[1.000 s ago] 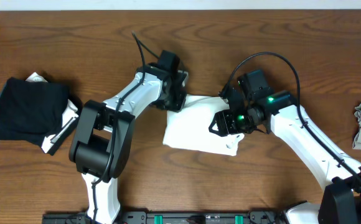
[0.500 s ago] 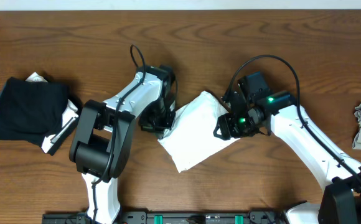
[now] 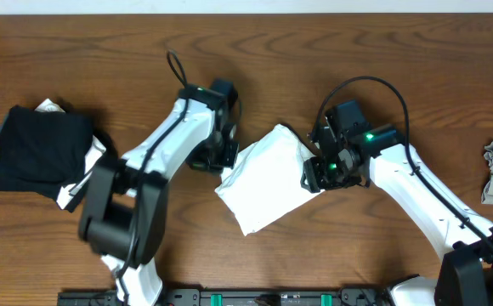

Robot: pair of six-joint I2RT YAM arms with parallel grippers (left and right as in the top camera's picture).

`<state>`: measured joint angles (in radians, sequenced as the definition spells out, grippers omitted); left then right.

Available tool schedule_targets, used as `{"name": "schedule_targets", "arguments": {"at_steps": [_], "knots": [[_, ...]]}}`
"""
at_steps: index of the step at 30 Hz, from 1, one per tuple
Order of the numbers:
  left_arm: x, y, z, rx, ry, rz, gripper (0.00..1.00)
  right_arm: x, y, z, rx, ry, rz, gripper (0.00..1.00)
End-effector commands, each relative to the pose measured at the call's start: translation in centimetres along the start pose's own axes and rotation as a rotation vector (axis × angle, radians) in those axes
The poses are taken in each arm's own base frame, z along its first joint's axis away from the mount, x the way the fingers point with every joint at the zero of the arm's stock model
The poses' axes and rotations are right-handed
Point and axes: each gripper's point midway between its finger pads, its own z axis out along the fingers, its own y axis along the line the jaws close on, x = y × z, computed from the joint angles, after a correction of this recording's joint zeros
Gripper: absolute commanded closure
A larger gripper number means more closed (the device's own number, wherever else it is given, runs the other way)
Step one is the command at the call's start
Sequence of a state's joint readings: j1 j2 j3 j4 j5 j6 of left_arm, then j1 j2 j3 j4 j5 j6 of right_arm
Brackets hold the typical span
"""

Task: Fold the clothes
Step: 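Grasp the folded bundle's edges with both grippers and fold it inward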

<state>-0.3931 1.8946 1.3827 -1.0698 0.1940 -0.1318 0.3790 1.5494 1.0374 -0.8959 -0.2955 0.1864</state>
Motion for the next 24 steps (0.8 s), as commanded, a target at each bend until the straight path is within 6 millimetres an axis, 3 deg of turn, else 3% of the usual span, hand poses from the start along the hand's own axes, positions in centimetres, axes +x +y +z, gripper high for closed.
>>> {"name": "schedule_targets", "arguments": {"at_steps": [1,10,13,16,24], "knots": [[-0.8,0.2,-2.2,-0.014,-0.091,-0.009,0.93,0.1,-0.2,0.6,0.022,0.006,-0.082,0.48],[-1.1,-2.6,-2.9,0.124,-0.114,0.002,0.93,0.2,-1.5,4.1,0.039,0.089,-0.109,0.59],[-1.0,-3.0,-2.9,0.131,-0.114,0.014,0.94,0.6,-1.9,5.4,0.042,0.129,-0.104,0.71],[-0.7,-4.6,-2.9,0.185,-0.103,0.051,0.93,1.0,-2.7,6.0,0.072,0.156,-0.104,0.91],[-0.4,-8.0,-1.5,0.205,-0.131,0.183,0.94,0.9,-4.6,5.6,0.141,0.156,-0.069,0.91]]}}
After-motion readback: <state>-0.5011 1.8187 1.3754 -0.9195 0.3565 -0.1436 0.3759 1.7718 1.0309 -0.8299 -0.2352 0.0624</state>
